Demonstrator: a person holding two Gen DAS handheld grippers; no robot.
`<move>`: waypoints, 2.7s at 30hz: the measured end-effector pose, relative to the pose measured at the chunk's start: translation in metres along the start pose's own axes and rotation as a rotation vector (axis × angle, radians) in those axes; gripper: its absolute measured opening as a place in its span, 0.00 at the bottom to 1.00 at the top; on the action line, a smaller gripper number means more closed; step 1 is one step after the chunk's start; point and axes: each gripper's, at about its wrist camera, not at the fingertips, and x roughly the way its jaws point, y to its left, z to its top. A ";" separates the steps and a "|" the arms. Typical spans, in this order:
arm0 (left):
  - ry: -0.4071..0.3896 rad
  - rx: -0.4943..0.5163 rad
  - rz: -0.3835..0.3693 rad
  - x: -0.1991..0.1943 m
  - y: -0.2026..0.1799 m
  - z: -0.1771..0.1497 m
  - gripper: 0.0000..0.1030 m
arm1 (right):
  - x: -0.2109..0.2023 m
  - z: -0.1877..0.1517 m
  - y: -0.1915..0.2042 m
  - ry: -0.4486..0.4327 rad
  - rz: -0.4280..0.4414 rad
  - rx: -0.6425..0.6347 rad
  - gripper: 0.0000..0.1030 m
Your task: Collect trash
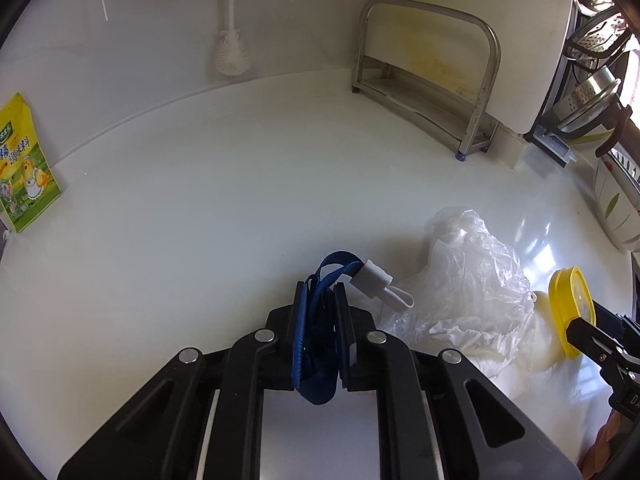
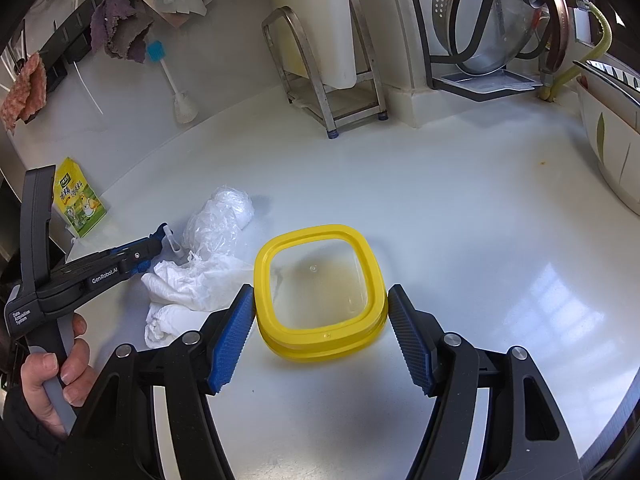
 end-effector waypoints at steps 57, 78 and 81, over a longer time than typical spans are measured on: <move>-0.104 0.135 -0.100 -0.261 -0.061 -0.302 0.13 | -0.241 -0.298 0.078 -0.047 0.012 -0.005 0.63; 0.024 0.134 -0.115 -0.221 -0.066 -0.339 0.16 | -0.212 -0.341 0.070 0.024 0.005 0.022 0.64; 0.019 0.131 -0.106 -0.222 -0.063 -0.338 0.28 | -0.212 -0.341 0.070 0.022 0.005 0.023 0.64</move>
